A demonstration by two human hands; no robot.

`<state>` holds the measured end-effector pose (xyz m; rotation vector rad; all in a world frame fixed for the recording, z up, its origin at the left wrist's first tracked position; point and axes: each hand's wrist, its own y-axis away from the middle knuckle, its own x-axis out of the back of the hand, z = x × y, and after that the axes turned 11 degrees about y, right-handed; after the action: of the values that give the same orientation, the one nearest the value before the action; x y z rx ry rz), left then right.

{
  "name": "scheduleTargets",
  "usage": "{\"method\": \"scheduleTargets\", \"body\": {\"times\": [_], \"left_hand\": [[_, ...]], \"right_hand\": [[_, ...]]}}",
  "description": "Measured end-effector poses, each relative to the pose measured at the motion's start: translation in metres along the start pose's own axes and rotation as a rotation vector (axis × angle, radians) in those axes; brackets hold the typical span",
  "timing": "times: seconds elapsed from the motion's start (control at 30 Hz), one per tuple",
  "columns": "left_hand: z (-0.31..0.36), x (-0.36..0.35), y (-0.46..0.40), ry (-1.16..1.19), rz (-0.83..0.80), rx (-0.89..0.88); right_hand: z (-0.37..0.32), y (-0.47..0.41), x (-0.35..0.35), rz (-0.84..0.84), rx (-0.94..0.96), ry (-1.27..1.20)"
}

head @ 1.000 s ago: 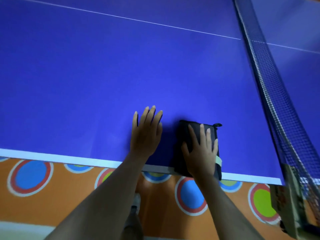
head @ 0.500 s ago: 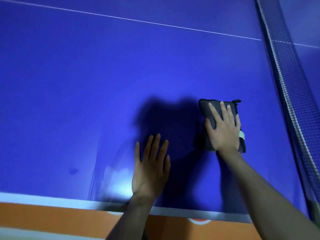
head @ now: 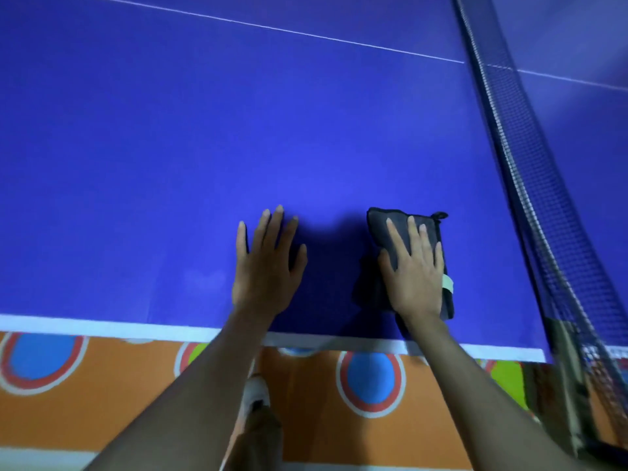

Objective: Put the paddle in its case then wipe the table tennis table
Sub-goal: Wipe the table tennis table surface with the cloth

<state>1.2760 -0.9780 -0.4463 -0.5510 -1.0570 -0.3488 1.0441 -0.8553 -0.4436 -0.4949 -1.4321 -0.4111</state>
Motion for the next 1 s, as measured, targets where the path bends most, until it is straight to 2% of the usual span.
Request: {"method": "scheduleTargets", "body": {"times": [0.1, 0.2, 0.33, 0.53, 0.7, 1.0], "left_hand": [[0.004, 0.004, 0.002, 0.003, 0.043, -0.058], [0.011, 0.007, 0.008, -0.114, 0.048, -0.15], [0.044, 0.001, 0.003, -0.038, 0.074, -0.147], [0.081, -0.035, -0.014, 0.121, 0.029, -0.08], [0.083, -0.041, -0.012, 0.092, 0.004, -0.088], [0.08, -0.043, -0.018, 0.051, -0.051, -0.053]], "right_hand": [[0.012, 0.065, 0.004, -0.017, -0.04, 0.001], [0.024, 0.113, 0.009, -0.032, -0.037, 0.023], [0.036, 0.119, 0.01, -0.083, -0.019, 0.038], [0.039, 0.068, 0.004, -0.06, -0.1, 0.043], [0.055, -0.013, -0.004, -0.002, -0.13, 0.023], [0.072, -0.12, -0.01, -0.025, -0.119, 0.007]]}}
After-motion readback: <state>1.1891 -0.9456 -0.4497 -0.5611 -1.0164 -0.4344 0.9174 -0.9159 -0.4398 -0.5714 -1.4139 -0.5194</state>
